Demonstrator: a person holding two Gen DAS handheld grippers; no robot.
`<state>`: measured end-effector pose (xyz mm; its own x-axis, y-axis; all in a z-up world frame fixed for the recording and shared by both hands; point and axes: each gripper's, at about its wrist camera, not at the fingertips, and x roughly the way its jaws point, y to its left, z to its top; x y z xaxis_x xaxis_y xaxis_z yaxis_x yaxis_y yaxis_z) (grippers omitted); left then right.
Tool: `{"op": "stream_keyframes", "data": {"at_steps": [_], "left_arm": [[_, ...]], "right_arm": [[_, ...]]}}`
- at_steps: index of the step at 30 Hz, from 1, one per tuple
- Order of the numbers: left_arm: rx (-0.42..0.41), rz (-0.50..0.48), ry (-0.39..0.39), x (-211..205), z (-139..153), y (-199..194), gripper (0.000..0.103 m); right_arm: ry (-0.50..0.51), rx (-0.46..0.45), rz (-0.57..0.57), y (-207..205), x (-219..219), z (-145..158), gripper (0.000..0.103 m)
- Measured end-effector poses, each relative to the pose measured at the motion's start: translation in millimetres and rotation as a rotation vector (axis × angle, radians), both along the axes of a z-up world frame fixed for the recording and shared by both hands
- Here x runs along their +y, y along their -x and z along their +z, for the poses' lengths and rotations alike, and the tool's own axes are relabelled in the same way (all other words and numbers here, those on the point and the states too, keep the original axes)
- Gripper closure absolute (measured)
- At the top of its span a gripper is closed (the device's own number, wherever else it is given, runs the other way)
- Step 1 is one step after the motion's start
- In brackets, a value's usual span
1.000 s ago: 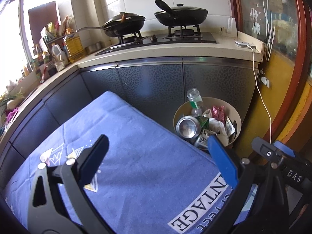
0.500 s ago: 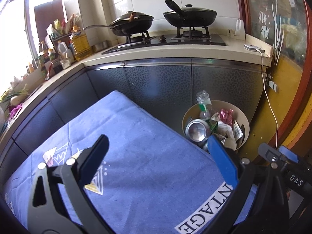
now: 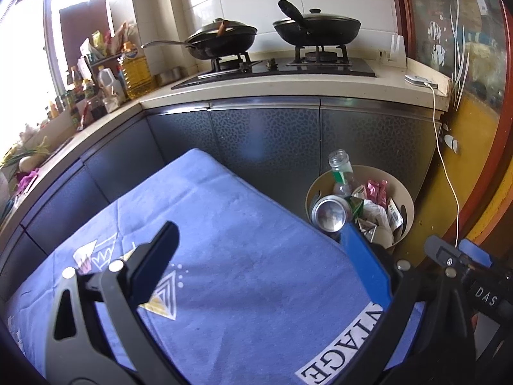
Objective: Collect trash
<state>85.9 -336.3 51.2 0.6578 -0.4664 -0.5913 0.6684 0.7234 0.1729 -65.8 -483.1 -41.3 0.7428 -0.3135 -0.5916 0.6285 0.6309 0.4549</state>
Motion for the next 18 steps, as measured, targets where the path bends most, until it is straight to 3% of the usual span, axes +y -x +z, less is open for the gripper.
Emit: {"op": "stream_keyframes", "data": {"at_steps": [10,18], "left_arm": [[-0.016,-0.001,-0.006,4.3,-0.9,2.2,0.006],[0.021,0.009,-0.019,5.3,-7.1,-2.7,0.006]], "right_arm": [[0.064,0.038,0.015,-5.6,6.8,7.2,0.007],[0.089,0.071,0.018,-5.6,4.8,9.5,0.007]]}}
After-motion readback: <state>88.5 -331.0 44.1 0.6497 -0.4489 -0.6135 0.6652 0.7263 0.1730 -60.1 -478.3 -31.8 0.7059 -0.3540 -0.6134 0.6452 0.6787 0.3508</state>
